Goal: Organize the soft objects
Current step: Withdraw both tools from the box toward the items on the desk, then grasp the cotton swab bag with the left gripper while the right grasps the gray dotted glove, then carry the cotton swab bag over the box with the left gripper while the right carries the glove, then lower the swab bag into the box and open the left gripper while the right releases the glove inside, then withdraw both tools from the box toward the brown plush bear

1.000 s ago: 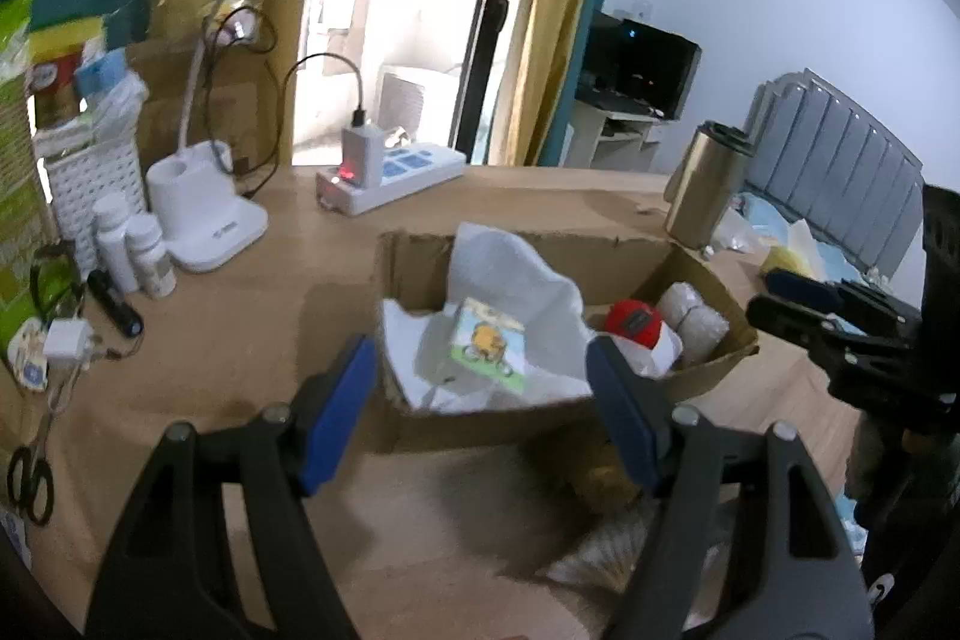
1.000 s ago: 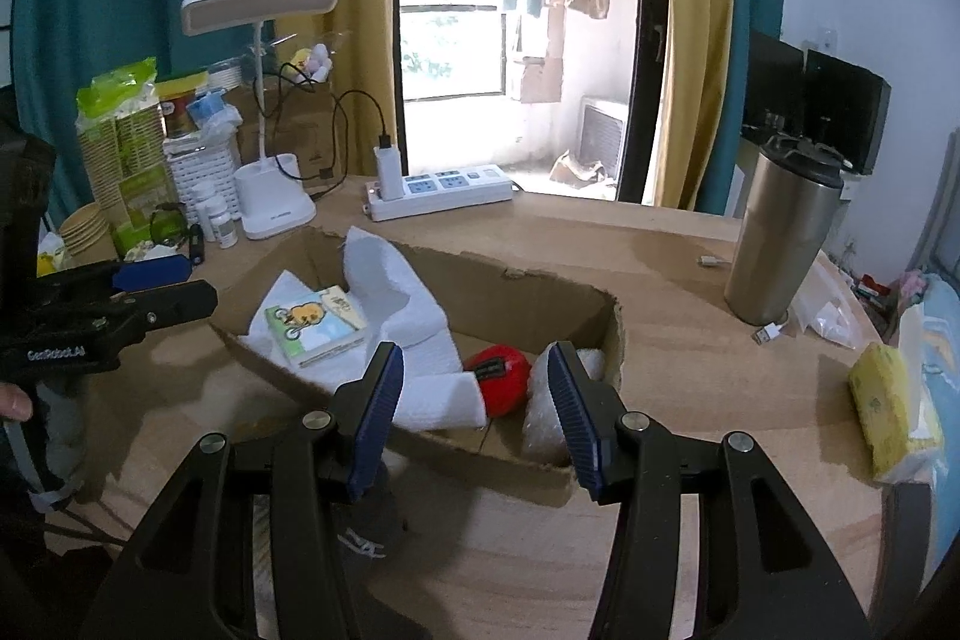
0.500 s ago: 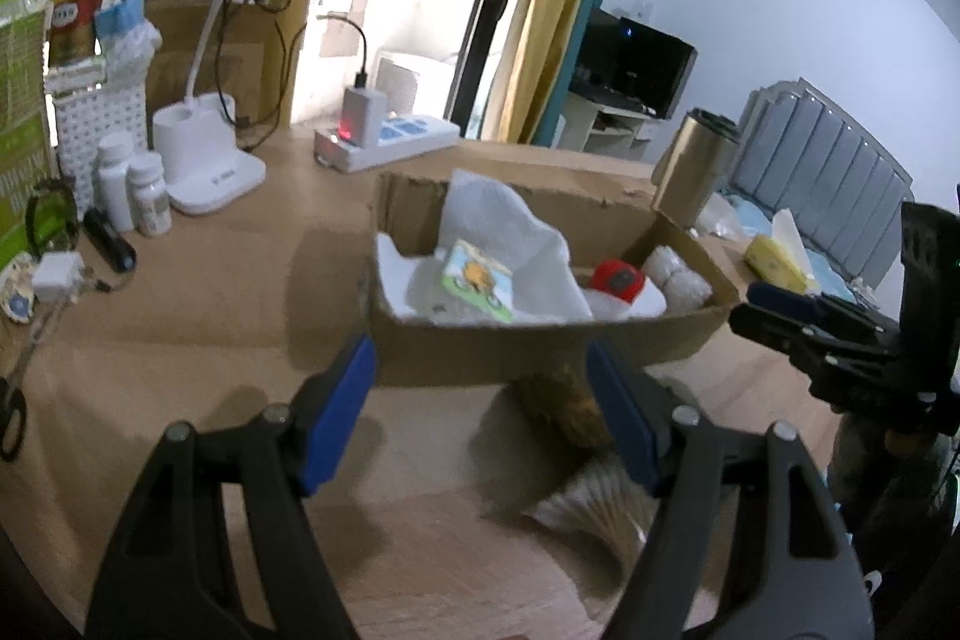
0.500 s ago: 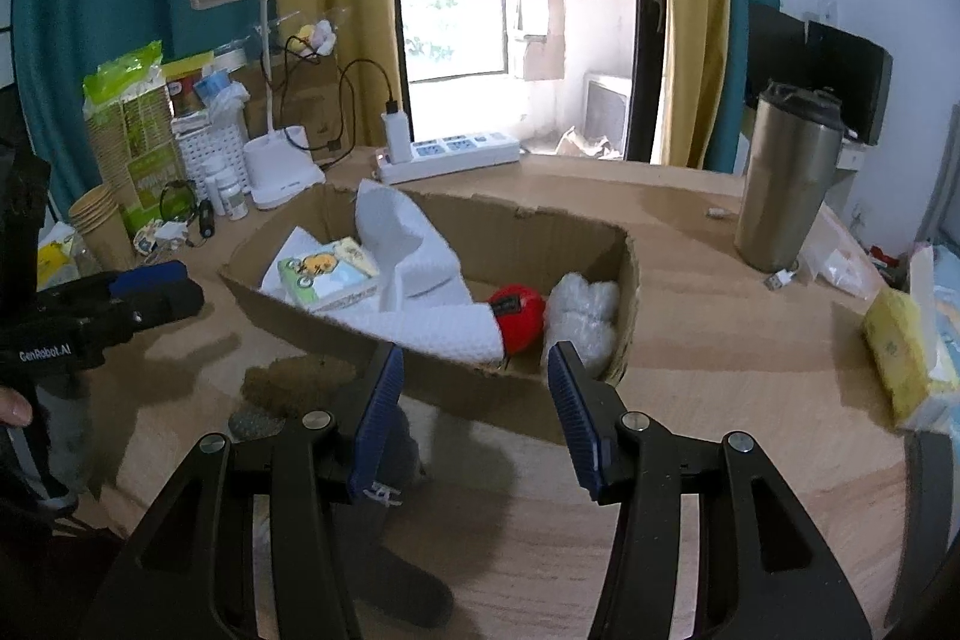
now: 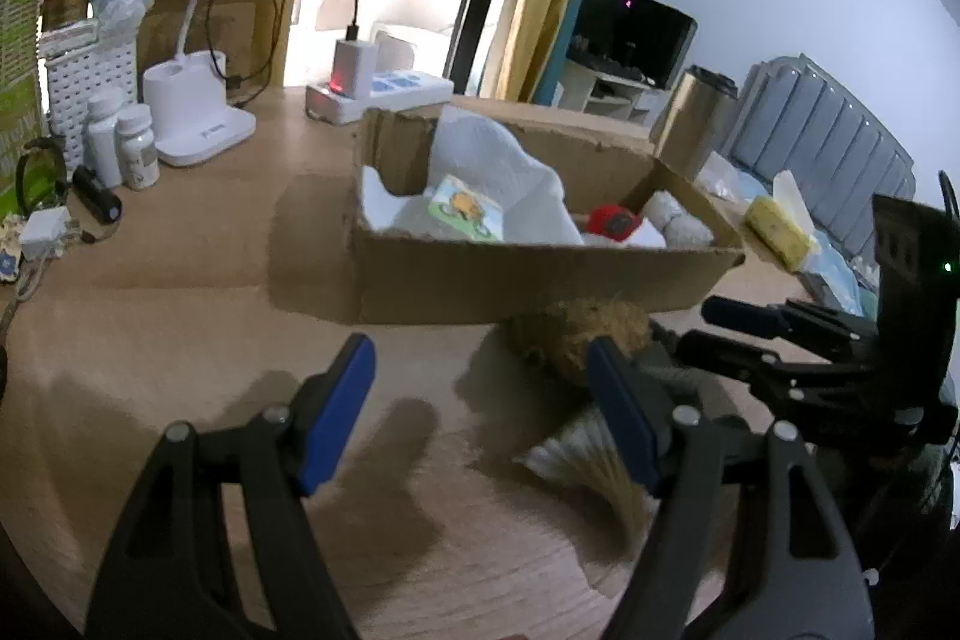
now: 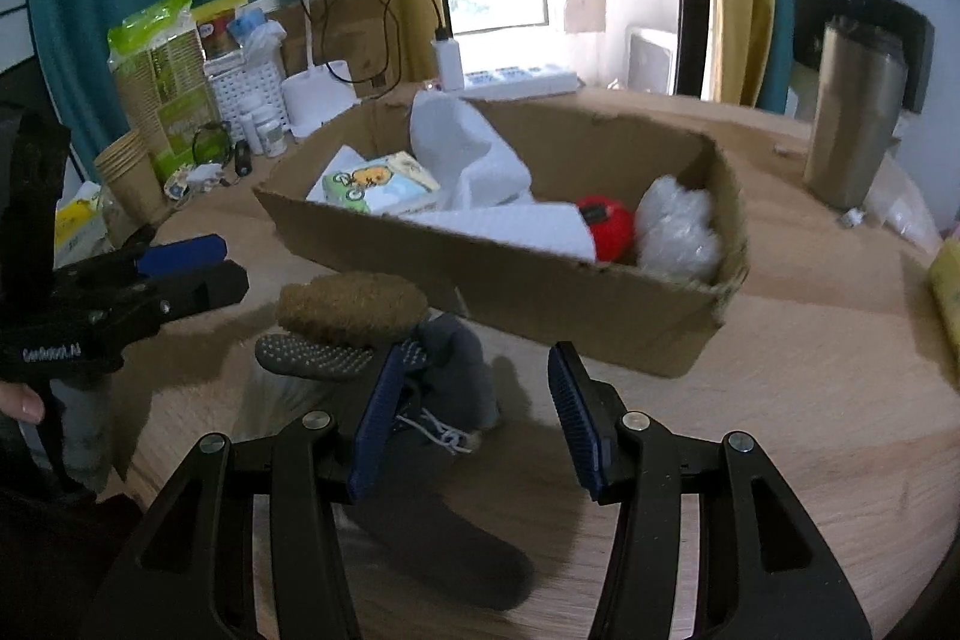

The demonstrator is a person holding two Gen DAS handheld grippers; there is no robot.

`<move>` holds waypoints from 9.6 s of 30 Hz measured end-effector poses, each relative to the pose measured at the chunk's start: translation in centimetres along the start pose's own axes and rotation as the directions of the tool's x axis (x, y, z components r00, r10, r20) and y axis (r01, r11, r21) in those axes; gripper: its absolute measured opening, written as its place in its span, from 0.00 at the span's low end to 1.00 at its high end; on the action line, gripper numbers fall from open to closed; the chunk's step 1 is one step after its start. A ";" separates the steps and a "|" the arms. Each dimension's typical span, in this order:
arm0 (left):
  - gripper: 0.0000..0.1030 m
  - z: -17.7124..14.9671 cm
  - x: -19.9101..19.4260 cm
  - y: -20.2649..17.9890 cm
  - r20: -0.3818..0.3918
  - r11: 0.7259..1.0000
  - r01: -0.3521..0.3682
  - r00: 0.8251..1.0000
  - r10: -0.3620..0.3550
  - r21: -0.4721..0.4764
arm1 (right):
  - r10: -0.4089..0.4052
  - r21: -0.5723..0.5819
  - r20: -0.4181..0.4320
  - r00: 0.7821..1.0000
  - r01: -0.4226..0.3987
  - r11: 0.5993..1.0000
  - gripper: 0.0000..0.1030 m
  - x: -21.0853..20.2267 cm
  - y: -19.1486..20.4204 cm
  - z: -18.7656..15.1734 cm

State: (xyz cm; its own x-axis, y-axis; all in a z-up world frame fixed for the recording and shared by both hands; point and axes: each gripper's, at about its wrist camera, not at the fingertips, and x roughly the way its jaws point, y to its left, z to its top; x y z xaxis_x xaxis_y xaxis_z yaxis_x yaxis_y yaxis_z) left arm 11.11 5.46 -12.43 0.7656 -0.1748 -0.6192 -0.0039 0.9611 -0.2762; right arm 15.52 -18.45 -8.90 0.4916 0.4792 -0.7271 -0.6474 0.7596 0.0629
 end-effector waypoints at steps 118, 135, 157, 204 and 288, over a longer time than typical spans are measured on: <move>0.49 1.4 -2.7 -3.1 0.008 0.984 0.060 0.998 -0.062 0.170 | -0.036 -0.031 0.177 0.983 0.042 0.999 0.31 -5.3 -0.8 2.3; 0.49 3.2 -3.1 -2.9 0.067 0.979 0.047 0.996 -0.061 0.199 | -0.071 -0.037 0.016 0.997 0.071 0.997 0.24 -2.4 -2.2 -0.4; 0.49 2.3 -2.8 -3.2 0.046 0.977 0.051 0.997 -0.061 0.207 | -0.111 0.012 -0.053 0.992 0.112 0.994 0.26 -0.3 -3.3 -2.5; 0.49 7.5 -0.2 -1.7 0.164 0.984 0.132 0.975 -0.151 0.120 | -0.049 -0.047 0.185 0.982 0.058 0.997 0.26 -1.7 -2.1 7.0; 0.67 2.3 -1.1 -1.0 0.041 0.992 0.085 0.995 -0.089 0.096 | -0.053 0.023 0.084 0.995 0.051 0.998 0.56 -1.9 0.3 1.4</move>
State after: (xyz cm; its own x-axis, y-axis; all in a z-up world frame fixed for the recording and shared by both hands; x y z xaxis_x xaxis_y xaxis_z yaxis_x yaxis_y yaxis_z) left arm 11.76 5.15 -9.84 0.7886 -0.2511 -0.5613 0.1231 0.9588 -0.2559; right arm 15.23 -18.50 -6.52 0.5722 0.4738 -0.6693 -0.6078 0.7930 0.0418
